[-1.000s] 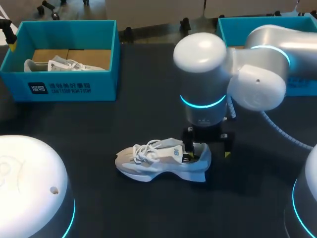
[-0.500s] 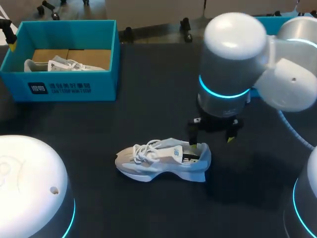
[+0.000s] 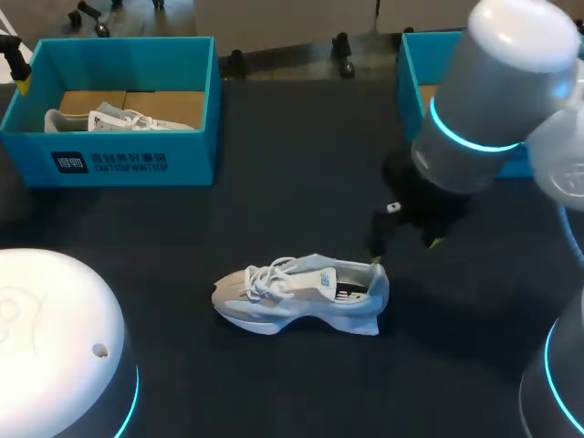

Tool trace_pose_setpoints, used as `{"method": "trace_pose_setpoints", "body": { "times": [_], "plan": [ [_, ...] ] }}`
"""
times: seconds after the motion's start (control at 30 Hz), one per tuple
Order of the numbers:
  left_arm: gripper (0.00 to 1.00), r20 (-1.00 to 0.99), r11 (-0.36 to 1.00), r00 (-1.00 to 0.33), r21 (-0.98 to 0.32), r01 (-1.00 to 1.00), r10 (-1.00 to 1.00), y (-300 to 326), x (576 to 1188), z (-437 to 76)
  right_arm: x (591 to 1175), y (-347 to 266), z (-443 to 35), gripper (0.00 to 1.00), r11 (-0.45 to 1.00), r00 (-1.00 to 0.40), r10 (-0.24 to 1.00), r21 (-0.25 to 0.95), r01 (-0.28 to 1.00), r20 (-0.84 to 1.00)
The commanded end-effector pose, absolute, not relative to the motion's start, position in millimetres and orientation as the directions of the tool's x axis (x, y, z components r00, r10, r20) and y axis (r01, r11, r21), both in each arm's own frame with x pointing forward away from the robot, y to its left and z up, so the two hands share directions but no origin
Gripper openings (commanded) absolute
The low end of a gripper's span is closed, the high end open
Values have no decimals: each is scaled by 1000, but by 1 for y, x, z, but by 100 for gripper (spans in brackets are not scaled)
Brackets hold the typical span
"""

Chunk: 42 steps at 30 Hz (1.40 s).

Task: Take the shoe out of the shoebox, open the shoe tongue, remove and reinsert the insole, then place the shoe into the shoebox

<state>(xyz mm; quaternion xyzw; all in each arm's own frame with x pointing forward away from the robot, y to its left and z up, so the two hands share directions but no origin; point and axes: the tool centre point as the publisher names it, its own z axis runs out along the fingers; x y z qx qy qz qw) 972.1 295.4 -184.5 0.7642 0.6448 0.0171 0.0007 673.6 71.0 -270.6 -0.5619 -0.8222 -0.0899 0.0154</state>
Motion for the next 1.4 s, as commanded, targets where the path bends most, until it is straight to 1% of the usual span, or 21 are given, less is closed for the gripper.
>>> {"method": "trace_pose_setpoints", "body": {
  "times": [0.03,0.07,0.13,0.17,0.23,0.3,0.33,0.4,0.43,0.53,0.63,0.67,0.7,1.13,1.2,1.23,1.4],
  "plan": [
    [100,28,-169,169,26,985,985,295,971,-184,668,63,-280,100,477,-597,749,390,788,289],
    [100,28,-169,169,26,985,985,295,971,-184,666,60,-279,100,495,-651,710,466,733,269],
    [100,28,-169,169,26,985,985,295,971,-184,661,55,-281,100,551,-735,634,527,647,240],
    [100,28,-169,169,26,985,985,295,971,-184,659,53,-281,100,550,-764,603,573,607,230],
    [100,28,-169,169,26,985,985,295,971,-184,659,49,-283,100,580,-803,558,594,558,208],
    [100,28,-169,169,26,985,985,295,971,-184,659,44,-286,100,577,-822,532,625,526,202],
    [100,28,-169,169,26,985,985,295,971,-184,660,43,-287,100,585,-848,493,647,490,196],
    [100,28,-169,169,26,985,985,295,971,-184,660,38,-289,100,575,-861,467,670,469,202],
    [100,28,-169,169,26,985,985,295,971,-184,661,37,-290,100,577,-884,424,694,431,197],
    [100,28,-169,169,26,985,985,295,971,-184,662,31,-291,100,575,-901,386,713,402,197],
    [100,28,-169,169,26,985,985,295,971,-184,663,27,-291,100,564,-960,212,779,274,185],
    [100,28,-169,169,26,985,985,295,971,-184,660,25,-289,100,532,-978,126,821,206,164],
    [100,28,-169,169,26,985,985,295,971,-184,657,21,-289,100,503,-982,86,843,187,167],
    [100,28,-169,169,26,985,985,295,971,-184,657,21,-289,100,503,-982,86,843,187,167],
    [100,28,-169,169,26,985,985,295,971,-184,656,18,-297,100,474,-992,39,872,121,116],
    [100,28,-169,169,26,985,985,295,971,-184,652,12,-303,100,458,-993,77,881,120,95],
    [100,28,-169,169,26,985,985,295,971,-184,644,6,-314,100,466,-997,81,883,50,14]
  ]
}}
